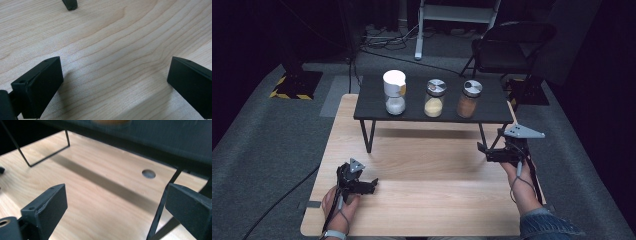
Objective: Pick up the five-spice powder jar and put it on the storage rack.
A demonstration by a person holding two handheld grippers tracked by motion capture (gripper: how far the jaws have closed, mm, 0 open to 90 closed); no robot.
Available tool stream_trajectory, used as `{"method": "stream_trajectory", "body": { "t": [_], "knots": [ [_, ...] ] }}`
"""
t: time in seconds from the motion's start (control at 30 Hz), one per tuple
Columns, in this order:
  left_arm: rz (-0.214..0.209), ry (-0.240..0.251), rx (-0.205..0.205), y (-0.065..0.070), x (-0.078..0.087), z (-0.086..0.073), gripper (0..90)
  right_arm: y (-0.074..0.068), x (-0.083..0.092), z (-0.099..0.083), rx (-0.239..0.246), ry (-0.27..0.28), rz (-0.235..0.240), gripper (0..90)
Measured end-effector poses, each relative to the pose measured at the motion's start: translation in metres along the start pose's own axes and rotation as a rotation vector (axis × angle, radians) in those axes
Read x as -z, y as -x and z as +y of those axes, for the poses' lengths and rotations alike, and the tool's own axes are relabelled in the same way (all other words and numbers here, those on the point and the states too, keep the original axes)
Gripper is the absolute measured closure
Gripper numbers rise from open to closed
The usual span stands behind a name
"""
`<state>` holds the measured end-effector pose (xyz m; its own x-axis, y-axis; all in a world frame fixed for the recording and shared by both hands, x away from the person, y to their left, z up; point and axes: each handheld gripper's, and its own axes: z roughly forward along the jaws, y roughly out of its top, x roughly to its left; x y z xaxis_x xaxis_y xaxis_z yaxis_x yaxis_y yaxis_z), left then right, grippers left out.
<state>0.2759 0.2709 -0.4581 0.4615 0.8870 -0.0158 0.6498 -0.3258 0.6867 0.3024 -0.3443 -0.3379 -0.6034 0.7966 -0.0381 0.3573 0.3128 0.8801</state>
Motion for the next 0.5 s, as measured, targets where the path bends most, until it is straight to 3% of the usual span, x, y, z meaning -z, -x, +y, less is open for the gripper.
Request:
{"method": "stream_trajectory", "body": {
  "t": [0.17,0.5],
  "knots": [
    [0.0,0.0,0.0,0.0,0.0,0.0,0.3,0.005,-0.003,-0.02,-0.019,-0.016,0.026,3.3],
    [0.003,0.001,-0.001,0.0,0.0,0.0,0.2,0.003,-0.016,-0.06,-0.021,-0.079,0.027,2.7]
  ]
}}
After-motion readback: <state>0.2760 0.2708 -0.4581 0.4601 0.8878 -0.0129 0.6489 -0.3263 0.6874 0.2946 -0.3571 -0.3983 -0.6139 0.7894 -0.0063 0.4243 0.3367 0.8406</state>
